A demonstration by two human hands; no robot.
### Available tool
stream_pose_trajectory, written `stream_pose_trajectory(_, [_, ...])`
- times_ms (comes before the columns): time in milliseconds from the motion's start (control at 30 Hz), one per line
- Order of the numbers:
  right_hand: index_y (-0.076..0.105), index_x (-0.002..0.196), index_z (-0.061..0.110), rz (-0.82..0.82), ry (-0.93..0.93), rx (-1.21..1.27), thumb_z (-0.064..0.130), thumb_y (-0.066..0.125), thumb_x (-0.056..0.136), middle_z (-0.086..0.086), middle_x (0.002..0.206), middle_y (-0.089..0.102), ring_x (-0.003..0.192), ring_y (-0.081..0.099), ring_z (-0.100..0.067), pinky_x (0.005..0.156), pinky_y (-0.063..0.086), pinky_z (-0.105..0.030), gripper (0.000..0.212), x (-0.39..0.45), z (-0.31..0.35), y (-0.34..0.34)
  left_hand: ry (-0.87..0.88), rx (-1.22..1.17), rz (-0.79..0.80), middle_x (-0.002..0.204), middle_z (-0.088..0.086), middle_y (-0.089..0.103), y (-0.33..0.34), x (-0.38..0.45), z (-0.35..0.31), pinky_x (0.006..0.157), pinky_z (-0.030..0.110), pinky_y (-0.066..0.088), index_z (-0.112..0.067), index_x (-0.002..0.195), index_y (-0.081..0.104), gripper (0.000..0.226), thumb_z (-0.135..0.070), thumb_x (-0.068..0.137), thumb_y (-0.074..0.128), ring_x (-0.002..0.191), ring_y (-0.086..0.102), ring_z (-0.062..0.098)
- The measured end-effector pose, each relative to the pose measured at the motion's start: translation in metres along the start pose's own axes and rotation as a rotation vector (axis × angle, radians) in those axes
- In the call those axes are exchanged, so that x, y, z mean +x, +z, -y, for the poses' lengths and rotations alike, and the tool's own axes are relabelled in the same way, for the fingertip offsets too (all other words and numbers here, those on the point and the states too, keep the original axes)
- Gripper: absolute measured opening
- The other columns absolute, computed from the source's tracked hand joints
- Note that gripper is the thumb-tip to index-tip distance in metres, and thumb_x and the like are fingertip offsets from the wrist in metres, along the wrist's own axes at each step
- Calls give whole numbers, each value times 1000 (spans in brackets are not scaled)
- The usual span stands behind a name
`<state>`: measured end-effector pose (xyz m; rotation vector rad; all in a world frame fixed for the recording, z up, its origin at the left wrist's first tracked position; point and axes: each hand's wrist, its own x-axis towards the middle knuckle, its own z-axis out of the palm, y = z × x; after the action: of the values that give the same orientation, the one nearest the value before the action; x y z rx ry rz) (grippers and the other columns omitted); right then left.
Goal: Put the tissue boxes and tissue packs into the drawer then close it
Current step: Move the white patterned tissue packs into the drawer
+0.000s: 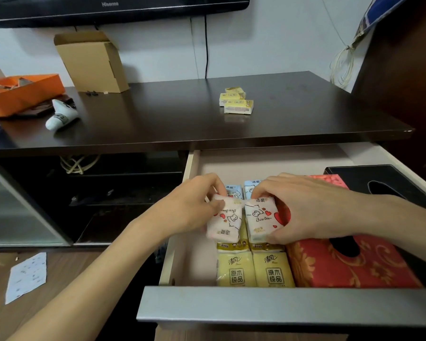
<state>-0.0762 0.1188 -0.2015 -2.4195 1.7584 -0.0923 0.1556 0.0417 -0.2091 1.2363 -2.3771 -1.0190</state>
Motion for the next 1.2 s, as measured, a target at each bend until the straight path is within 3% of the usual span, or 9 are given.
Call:
stream_pose_trajectory(100, [46, 126, 47, -48, 13, 82, 70, 73, 70, 27, 115, 52, 108, 47, 2, 89, 44, -20, 66, -4, -5, 2, 55, 30, -28, 91, 0, 68, -4, -3, 0, 75, 47, 58, -29, 100, 58, 19, -13, 100, 48, 83, 68, 18])
stream_pose_trajectory(200, [48, 127, 45, -89, 9, 173, 65, 78, 72, 31, 117, 50, 115, 42, 8, 88, 38, -8, 66, -8, -7, 5, 60, -89, -5, 88, 6, 67, -1, -8, -4, 42, 33, 53, -31, 104, 53, 14, -20, 103, 45, 66, 68, 19])
stream_pose_trajectory(300, [48, 128, 44, -97, 13, 188, 63, 78, 73, 30, 118, 50, 113, 45, 4, 90, 40, -12, 66, -9, -6, 8, 36, -86, -31, 95, 2, 64, 0, -6, -5, 34, 22, 43, -32, 110, 50, 22, -29, 95, 66, 51, 64, 9])
stream_pose_trajectory(400, [48, 130, 44, -97, 24, 180, 62, 79, 73, 30, 120, 49, 112, 45, 4, 89, 38, -12, 68, -9, -5, 9, 7, -122, -68, 101, 1, 65, -6, -5, -10, 39, 29, 50, -25, 106, 60, 30, -26, 83, 80, 59, 70, 13])
stream_pose_trajectory(467, [48, 130, 43, -93, 30, 183, 58, 80, 73, 29, 120, 49, 112, 45, 2, 91, 39, -15, 67, -10, -4, 9, -5, -155, -62, 100, 0, 71, -12, -5, -10, 55, 39, 60, -20, 101, 70, 19, -21, 84, 79, 73, 74, 16])
stream_pose_trajectory(700, [48, 128, 42, -3, 43, 81, 62, 71, 68, 22, 113, 52, 106, 49, -5, 91, 48, -34, 67, -8, 5, 3, 4, -159, 169, 107, -9, 74, -18, -11, -4, 86, 30, 59, -31, 96, 80, 24, -11, 92, 67, 102, 70, 10])
stream_pose_trajectory(967, [55, 119, 40, -3, 61, -71, 65, 72, 70, 22, 103, 45, 98, 39, -6, 80, 26, -26, 57, -5, 20, 10, 15, 8, 179, 97, -3, 78, -9, 3, -8, 83, 32, 61, -25, 86, 78, 18, -7, 88, 73, 96, 73, 11])
stream_pose_trajectory(1100, [59, 118, 40, -7, 61, -62, 58, 75, 74, 18, 111, 49, 103, 42, -7, 88, 30, -27, 50, -6, 23, 10, 74, 107, 295, 102, -2, 73, -8, 6, -16, 74, 21, 59, -25, 95, 77, 21, -9, 96, 63, 97, 70, 9])
stream_pose_trajectory(1200, [64, 111, 40, -43, 62, 4, 56, 76, 74, 18, 109, 52, 104, 44, -7, 90, 30, -25, 42, -9, 22, 10, 141, 221, 311, 101, -1, 65, 0, 11, -23, 80, 25, 54, -24, 104, 78, 22, -11, 95, 63, 97, 64, 14])
